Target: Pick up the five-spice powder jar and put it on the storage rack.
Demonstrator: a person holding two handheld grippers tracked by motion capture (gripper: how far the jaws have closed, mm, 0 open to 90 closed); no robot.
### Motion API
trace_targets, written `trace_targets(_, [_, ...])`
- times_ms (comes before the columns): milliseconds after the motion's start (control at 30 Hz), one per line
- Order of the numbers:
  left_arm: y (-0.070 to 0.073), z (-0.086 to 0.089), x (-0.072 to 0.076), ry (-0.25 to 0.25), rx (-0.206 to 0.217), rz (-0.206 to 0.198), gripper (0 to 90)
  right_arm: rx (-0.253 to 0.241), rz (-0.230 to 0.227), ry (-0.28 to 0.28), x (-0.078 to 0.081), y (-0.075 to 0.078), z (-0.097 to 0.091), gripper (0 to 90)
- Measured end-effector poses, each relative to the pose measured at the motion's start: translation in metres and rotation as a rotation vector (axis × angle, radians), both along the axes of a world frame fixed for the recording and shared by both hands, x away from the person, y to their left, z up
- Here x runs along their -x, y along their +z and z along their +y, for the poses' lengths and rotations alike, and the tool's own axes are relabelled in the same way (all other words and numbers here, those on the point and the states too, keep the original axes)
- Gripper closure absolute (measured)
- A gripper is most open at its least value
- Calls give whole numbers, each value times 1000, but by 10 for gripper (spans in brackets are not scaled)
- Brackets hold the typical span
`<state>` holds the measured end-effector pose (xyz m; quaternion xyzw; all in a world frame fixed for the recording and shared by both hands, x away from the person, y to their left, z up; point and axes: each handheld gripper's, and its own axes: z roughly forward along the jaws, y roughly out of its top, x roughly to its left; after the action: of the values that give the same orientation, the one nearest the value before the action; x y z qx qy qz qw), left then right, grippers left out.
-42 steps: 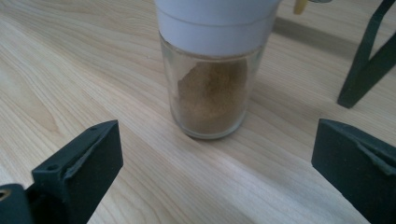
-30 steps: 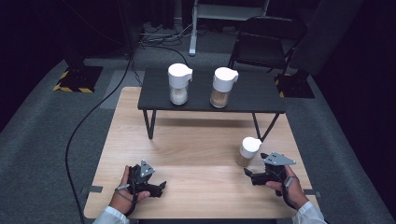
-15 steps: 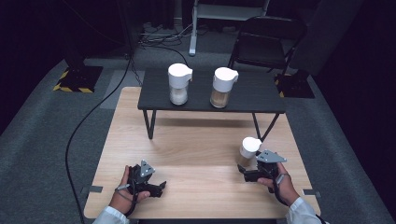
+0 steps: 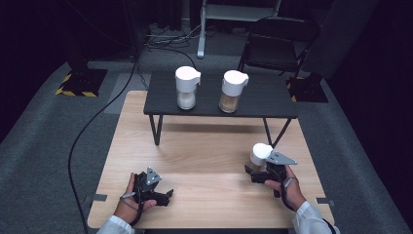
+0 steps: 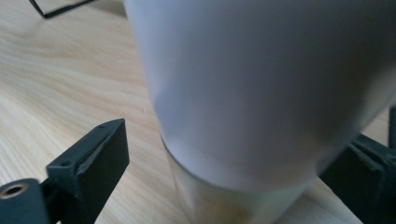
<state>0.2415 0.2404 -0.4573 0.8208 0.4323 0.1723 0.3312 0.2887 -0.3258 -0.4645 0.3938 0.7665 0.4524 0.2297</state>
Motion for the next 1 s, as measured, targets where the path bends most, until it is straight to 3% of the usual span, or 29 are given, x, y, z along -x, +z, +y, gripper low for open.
trace_targets(200, [0, 0, 0, 0, 1, 0, 2, -31, -31, -38, 4, -4, 7, 161])
trace_targets(333, [0, 0, 0, 0, 1, 0, 2, -55, -41, -67, 5, -6, 7, 284])
trace_targets(700, [0, 0, 0, 0, 0, 0, 2, -44, -97, -69, 10, -10, 6, 294])
trace_targets(1000, [0, 0, 0, 0, 0, 0, 2, -58, -100, -72, 14, -6, 1, 295])
